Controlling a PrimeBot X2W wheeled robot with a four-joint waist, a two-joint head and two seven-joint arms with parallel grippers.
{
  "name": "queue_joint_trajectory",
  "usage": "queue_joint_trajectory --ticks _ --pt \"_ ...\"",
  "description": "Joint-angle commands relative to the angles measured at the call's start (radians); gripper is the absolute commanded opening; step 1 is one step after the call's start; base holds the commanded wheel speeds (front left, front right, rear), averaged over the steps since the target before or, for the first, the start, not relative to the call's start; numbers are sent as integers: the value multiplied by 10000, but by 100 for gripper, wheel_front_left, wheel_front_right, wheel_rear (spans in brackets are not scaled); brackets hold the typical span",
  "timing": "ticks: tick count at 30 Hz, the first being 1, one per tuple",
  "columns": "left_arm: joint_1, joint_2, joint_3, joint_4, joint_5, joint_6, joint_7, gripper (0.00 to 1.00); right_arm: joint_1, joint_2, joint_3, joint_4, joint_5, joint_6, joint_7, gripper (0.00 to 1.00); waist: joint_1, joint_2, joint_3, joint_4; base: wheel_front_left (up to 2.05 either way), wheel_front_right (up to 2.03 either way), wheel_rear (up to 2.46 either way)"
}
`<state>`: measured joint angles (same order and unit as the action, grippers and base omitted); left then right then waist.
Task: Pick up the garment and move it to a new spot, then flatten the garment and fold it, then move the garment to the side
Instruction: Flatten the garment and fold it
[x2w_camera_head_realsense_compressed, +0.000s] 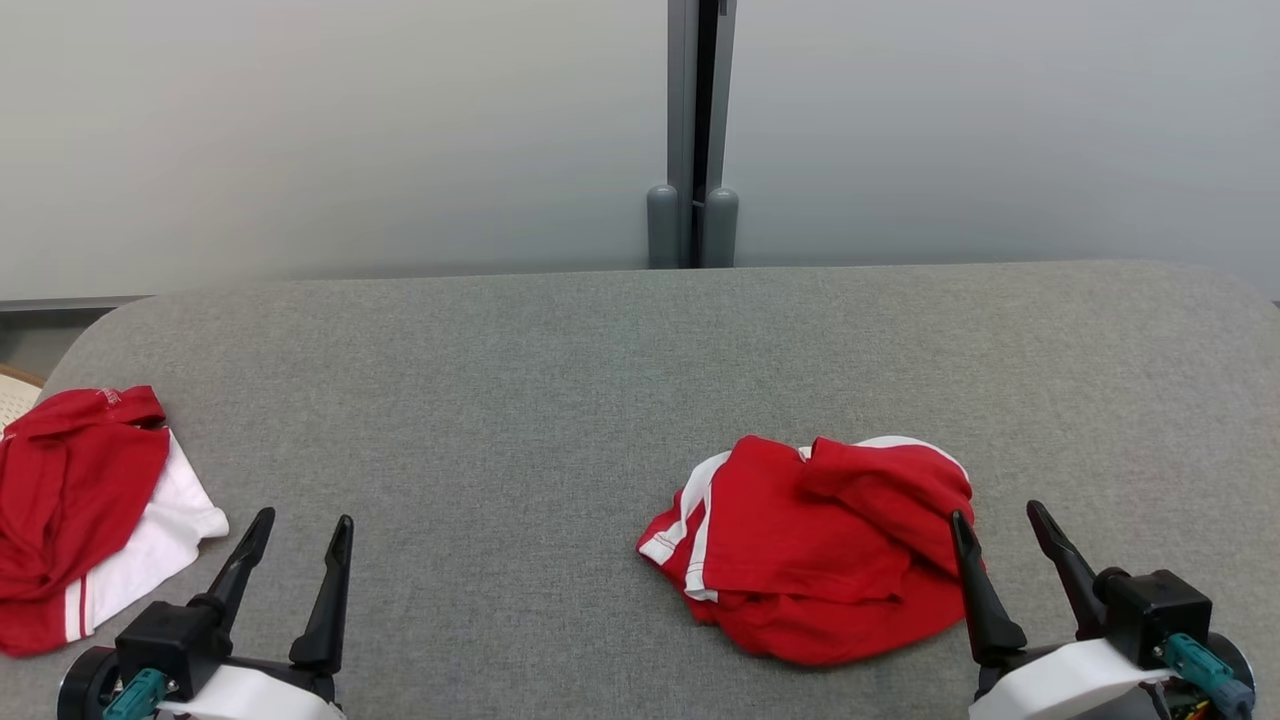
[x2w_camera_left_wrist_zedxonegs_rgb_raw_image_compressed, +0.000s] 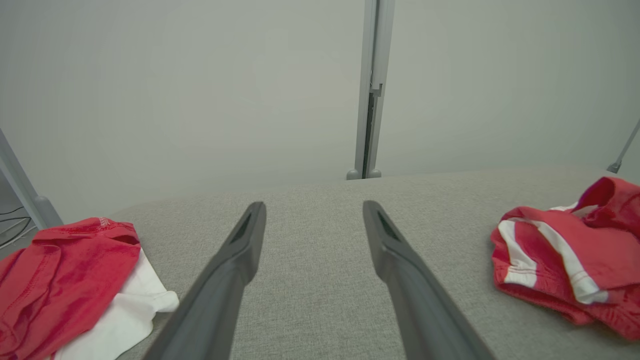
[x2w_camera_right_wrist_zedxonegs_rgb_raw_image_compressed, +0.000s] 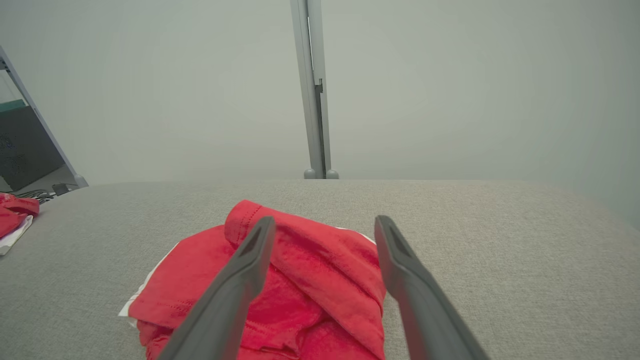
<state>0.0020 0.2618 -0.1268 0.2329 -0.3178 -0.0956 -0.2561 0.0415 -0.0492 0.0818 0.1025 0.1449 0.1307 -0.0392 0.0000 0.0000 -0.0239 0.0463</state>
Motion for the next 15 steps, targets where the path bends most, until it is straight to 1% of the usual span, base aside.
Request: queue_joint_trajectory --ticks 1,15 --pt "57 44 16 -45 -52 33 -11 100 69 -23 -8 -59 11 2 58 100 0 0 9 -3 0 0 0" --pt "-58 110 -59 -91 -173 126 -4 100 -154 -20 199 -5 -72 2 263 100 0 0 82 4 0 0 0"
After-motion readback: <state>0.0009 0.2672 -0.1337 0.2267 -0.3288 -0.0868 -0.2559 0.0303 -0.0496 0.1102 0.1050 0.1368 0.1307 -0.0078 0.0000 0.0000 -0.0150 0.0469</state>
